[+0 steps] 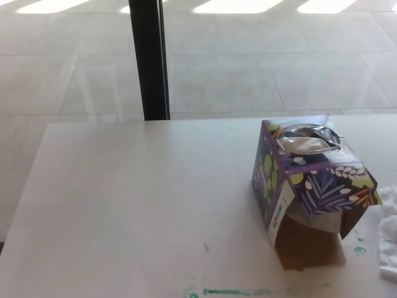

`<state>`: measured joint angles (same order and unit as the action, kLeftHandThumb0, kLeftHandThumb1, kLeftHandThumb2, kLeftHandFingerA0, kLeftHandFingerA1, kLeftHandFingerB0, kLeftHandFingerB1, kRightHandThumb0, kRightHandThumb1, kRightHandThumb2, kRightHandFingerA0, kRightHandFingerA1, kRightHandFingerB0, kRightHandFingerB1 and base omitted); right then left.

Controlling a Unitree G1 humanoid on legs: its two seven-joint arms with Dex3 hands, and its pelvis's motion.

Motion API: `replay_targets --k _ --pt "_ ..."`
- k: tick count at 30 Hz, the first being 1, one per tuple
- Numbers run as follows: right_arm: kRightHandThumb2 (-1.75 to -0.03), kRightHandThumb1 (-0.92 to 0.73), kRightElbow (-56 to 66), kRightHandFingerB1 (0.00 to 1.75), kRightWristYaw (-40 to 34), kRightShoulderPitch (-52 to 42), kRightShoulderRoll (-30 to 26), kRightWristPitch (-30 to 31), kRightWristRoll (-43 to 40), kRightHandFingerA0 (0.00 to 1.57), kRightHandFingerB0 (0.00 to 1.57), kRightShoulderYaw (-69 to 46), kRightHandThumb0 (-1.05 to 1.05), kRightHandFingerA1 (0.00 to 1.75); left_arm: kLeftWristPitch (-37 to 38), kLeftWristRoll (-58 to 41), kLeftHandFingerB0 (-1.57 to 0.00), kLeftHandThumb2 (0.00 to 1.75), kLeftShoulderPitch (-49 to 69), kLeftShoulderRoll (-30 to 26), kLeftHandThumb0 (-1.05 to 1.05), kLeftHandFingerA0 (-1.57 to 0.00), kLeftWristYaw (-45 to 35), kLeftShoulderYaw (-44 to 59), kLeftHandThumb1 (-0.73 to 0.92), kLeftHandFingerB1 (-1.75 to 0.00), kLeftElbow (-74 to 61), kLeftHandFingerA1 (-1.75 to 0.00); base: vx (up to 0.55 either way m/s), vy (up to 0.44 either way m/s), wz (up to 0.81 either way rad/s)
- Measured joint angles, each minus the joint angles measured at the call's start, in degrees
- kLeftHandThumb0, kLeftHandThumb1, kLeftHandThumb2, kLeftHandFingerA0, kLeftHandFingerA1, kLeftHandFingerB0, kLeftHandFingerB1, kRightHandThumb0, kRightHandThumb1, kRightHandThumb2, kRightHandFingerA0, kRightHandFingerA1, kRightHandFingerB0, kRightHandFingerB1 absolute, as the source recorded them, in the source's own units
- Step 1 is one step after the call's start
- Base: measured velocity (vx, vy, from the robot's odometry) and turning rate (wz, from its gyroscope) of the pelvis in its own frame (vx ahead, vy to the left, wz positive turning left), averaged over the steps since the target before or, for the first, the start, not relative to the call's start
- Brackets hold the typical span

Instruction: The robot uses its right hand to pull out a tissue from the tissue box kept in the middle of the desk and put it on the right side

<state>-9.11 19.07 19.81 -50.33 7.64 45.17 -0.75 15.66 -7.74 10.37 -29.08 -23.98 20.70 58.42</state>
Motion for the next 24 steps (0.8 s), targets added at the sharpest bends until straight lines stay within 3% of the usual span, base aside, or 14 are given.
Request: replay_targets --k 1,2,3,4,6,7,8,14,15,16,17,18,20,24 --pt "-0.59 -0.65 0.97 0.37 -0.09 -1.39 0.02 -0.06 -0.55 0.79 0.40 -1.98 -0.45 0.50 0.00 0.00 -0.59 0.93 0.02 0.00 -0.97 -0.73 0.00 0.00 0.84 -1.02 -0.02 -1.09 0.00 0.000 0.00" --pt "-0.60 -0.64 1.94 0.39 -0.14 -2.87 0.14 -0.08 -0.97 0.85 0.45 -3.87 -0.48 0.56 -0.01 0.00 -0.57 1.28 0.00 0.01 -0.97 -0.76 0.00 0.00 0.65 -0.94 -0.04 -1.05 0.00 0.000 0.00" --pt "-0.60 -0.66 2.62 0.46 -0.19 -3.96 0.29 -0.11 -1.30 0.89 0.50 -5.26 -0.56 0.72 -0.01 0.00 -0.57 1.28 -0.01 0.02 -0.99 -0.76 0.00 0.00 0.65 -0.94 -0.04 -1.04 0.00 0.000 0.00" --pt "-0.60 -0.66 3.48 0.53 -0.34 -5.92 0.56 -0.30 -1.86 0.94 0.51 -7.74 -0.58 0.78 -0.01 0.00 -0.60 0.91 -0.06 0.04 -1.00 -0.72 0.00 0.00 0.84 -1.03 -0.04 -1.09 0.00 0.000 0.00" --pt "-0.61 -0.69 4.19 0.62 -0.59 -8.44 0.86 -0.65 -2.54 0.89 0.47 -10.76 -0.63 0.84 -0.01 0.00 -0.60 0.91 -0.09 0.05 -1.01 -0.73 0.00 0.00 0.85 -1.03 -0.02 -1.09 0.00 0.000 0.00" --pt "-0.61 -0.70 4.54 0.69 -0.81 -10.23 1.07 -0.84 -2.95 0.92 0.49 -12.86 -0.66 0.90 -0.01 0.00 -0.61 1.23 -0.08 0.05 -1.03 -0.73 0.00 0.00 0.65 -0.97 -0.01 -1.03 0.00 0.000 0.00" --pt "-0.62 -0.72 4.74 0.74 -1.02 -11.39 1.28 -1.01 -3.19 0.90 0.48 -14.30 -0.67 0.95 -0.01 0.01 -0.61 0.90 -0.12 0.06 -1.03 -0.74 0.00 0.00 0.86 -1.04 -0.01 -1.10 0.00 0.000 0.00" --pt "-0.64 -0.65 3.81 0.89 -3.34 -20.16 4.24 -2.74 -5.44 0.84 0.42 -24.28 -0.52 1.19 -0.02 0.00 -0.58 0.90 -0.22 0.17 -1.02 -0.72 0.00 0.00 0.87 -1.04 -0.01 -1.10 0.00 0.000 0.00" --pt "-0.65 -0.60 3.08 0.92 -4.15 -22.30 5.57 -3.20 -6.11 0.86 0.41 -26.69 -0.49 1.21 -0.02 0.00 -0.59 1.23 -0.24 0.19 -1.03 -0.72 0.00 0.00 0.66 -0.97 0.00 -1.03 0.00 0.000 0.00" --pt "-0.67 -0.60 2.77 0.96 -4.53 -23.22 6.37 -3.40 -6.47 0.82 0.38 -27.91 -0.49 1.20 -0.02 0.00 -0.57 0.90 -0.29 0.21 -1.01 -0.72 0.00 0.00 0.87 -1.03 0.00 -1.10 0.00 0.000 0.00" --pt "-0.69 -0.60 2.17 0.96 -5.15 -24.74 7.92 -3.81 -7.23 0.85 0.41 -30.08 -0.51 1.18 -0.02 0.00 -0.59 1.23 -0.33 0.24 -1.04 -0.73 0.00 0.00 0.66 -0.97 0.02 -1.04 0.00 0.000 0.00" --pt "-0.68 -0.61 1.63 0.99 -5.55 -25.59 9.00 -4.09 -7.74 0.76 0.32 -31.55 -0.49 1.15 -0.02 0.00 -0.58 0.91 -0.36 0.27 -1.02 -0.73 0.00 0.00 0.87 -1.05 0.03 -1.11 0.00 0.000 0.00" --pt "-0.69 -0.61 -0.12 1.06 -6.42 -26.93 11.28 -4.79 -9.18 0.68 0.29 -34.94 -0.47 1.21 -0.02 0.00 -0.61 0.91 -0.38 0.31 -1.02 -0.73 0.00 0.00 0.86 -1.06 0.03 -1.12 0.00 0.000 0.00" --pt "-0.65 -0.69 -4.60 1.15 -8.06 -28.00 14.71 -6.02 -11.85 0.78 0.32 -40.63 -0.51 1.37 -0.02 0.01 -0.58 0.91 -0.47 0.33 -0.98 -0.72 0.00 0.00 0.87 -1.03 0.05 -1.09 0.00 0.000 0.00"
